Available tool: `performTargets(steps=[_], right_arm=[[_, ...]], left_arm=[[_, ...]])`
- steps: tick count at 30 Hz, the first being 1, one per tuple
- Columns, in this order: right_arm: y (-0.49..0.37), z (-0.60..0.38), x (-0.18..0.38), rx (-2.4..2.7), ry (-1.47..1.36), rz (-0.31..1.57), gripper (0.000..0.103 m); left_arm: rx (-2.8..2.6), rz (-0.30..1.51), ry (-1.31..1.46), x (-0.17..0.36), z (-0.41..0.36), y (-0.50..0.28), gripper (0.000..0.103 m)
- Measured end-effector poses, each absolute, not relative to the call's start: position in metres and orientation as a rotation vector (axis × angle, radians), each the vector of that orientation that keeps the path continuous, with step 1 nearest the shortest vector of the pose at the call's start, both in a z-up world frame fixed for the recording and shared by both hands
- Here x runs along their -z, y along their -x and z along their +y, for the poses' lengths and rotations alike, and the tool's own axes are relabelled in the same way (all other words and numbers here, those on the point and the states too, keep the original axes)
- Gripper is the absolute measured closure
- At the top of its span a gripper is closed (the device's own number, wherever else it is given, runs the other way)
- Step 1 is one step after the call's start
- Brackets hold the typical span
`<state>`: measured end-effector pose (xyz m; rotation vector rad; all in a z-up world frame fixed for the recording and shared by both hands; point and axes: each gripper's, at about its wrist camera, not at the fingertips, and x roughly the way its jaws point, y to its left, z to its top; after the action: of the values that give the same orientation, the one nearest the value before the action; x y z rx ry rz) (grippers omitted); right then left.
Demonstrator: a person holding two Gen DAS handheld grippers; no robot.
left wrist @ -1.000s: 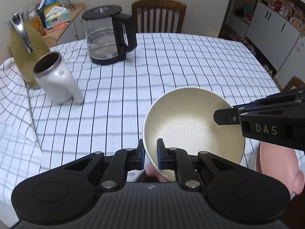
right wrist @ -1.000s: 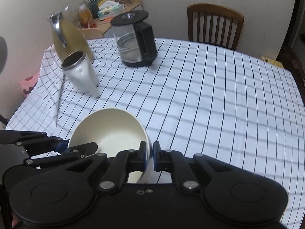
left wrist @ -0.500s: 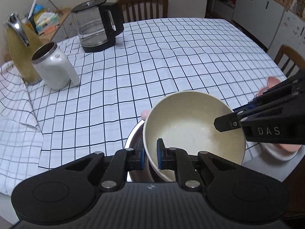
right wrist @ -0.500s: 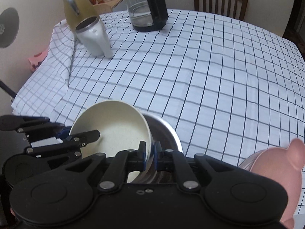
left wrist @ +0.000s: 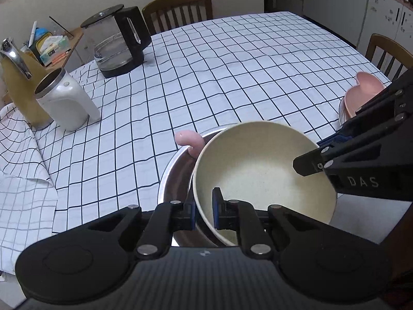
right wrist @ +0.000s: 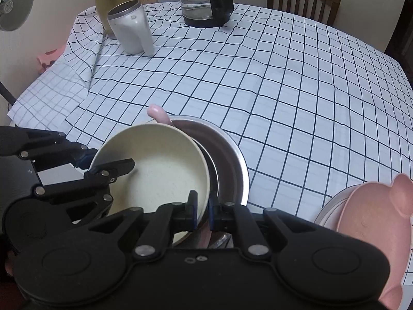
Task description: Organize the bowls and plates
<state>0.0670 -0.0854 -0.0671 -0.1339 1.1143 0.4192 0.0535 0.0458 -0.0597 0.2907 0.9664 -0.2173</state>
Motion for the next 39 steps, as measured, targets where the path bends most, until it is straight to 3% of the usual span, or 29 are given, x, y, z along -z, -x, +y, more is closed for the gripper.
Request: performTargets(steps=[18,39], right_arm=[[-0.066,-0.089,0.071,-0.395,0.111,1.088,0.095],[-0.065,-0.107,0.053,-0.422,-0.003,1.042,0.074]], left_arm=[[0.233,0.99,-0.245,0.063,0.052,-0.059,0.092],[0.223,0.949,-0.101,0.035,0.082,-0.055,0.091]])
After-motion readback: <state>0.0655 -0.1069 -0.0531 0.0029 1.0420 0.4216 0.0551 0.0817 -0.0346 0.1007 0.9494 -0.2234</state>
